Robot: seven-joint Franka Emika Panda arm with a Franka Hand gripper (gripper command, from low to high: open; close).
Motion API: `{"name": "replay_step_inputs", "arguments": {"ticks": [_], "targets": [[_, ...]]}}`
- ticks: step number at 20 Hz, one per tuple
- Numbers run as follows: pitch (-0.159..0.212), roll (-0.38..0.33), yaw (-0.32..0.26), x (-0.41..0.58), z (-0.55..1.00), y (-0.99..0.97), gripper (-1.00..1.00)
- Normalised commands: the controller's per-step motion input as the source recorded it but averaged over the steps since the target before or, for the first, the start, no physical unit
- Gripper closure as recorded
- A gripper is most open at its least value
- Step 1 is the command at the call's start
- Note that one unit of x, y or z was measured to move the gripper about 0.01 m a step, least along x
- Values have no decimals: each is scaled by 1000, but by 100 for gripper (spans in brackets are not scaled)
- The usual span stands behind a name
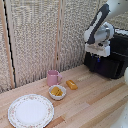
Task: Please go towards the air fryer and gently seize its handle using your gripper. Slowly reveal the interior of the air fryer by pulling the handle outward. Head to the bowl filled with hot dogs and firmly but gently grasp it. Carefully place it inside the now-open air fryer.
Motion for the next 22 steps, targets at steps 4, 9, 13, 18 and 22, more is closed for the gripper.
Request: {"name": "replay_step_inputs", "arguments": {"ticks": [4, 9, 13, 18, 22], "targets": [[-136, 124, -1, -494, 0, 822, 100], [-129, 120, 0, -457, -9, 829, 100], [-96, 119, -37, -208, -68, 826, 100], [-57, 82, -148, 49, -281, 683, 100], [-51, 46, -215, 34, -330, 555, 100]]}}
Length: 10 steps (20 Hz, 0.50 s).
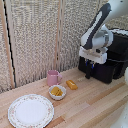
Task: Please go towards the air fryer and gently seize its handle using your gripper. Slowly reveal the interior of the air fryer by pulling the handle outward. Head to the bowl filled with hot dogs and firmly but gently grasp it. Carefully place it inside the now-open air fryer.
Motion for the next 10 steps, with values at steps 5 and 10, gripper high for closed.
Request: {"name": "replay_step_inputs", "arguments": {"ticks": [5, 10], "targets": [[-42, 44, -213, 57, -246, 533, 100], [-21, 22, -232, 5, -151, 530, 100]]}}
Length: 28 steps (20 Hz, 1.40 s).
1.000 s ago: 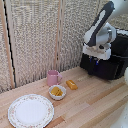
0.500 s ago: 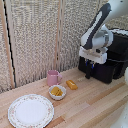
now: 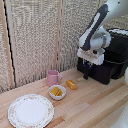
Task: Please go towards the air fryer and gently seize its handle using your gripper. Slowly reveal the interior of the air fryer by pulling the handle outward. Head to the bowl filled with hot dogs and firmly but gently grasp it. Carefully place it inside the now-open air fryer.
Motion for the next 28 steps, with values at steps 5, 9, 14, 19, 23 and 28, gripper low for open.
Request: {"name": "replay_step_inputs", "arguments": {"ticks": [5, 9, 14, 19, 23, 28], "targets": [[18, -6, -74, -14, -99, 253, -100], [44, -11, -29, 1, 21, 95, -100], [0, -99, -59, 0, 702, 204, -100], [-27, -21, -55, 0, 867, 347, -100], [-56, 89, -42, -59, 677, 526, -100], [1, 139, 4, -214, 402, 603, -100]]}}
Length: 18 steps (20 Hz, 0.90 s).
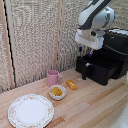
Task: Please go towards the air fryer and gently seize its handle using your gripper. Slowly reveal the interior of the air fryer by pulling the handle outward. Head to the bowl filled with hot dogs and firmly but gently grasp it. Carefully place it inside the now-open air fryer.
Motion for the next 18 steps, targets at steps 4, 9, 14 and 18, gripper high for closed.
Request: {"name": "replay_step_inputs", "arguments": {"ticks": [4, 9, 14, 18], "targets": [[58, 156, 66, -218, 147, 561, -100], [72, 145, 148, -135, -24, 397, -100], [43, 176, 180, -41, -127, 324, -100], [31, 205, 174, -1, -165, 326, -100]]}}
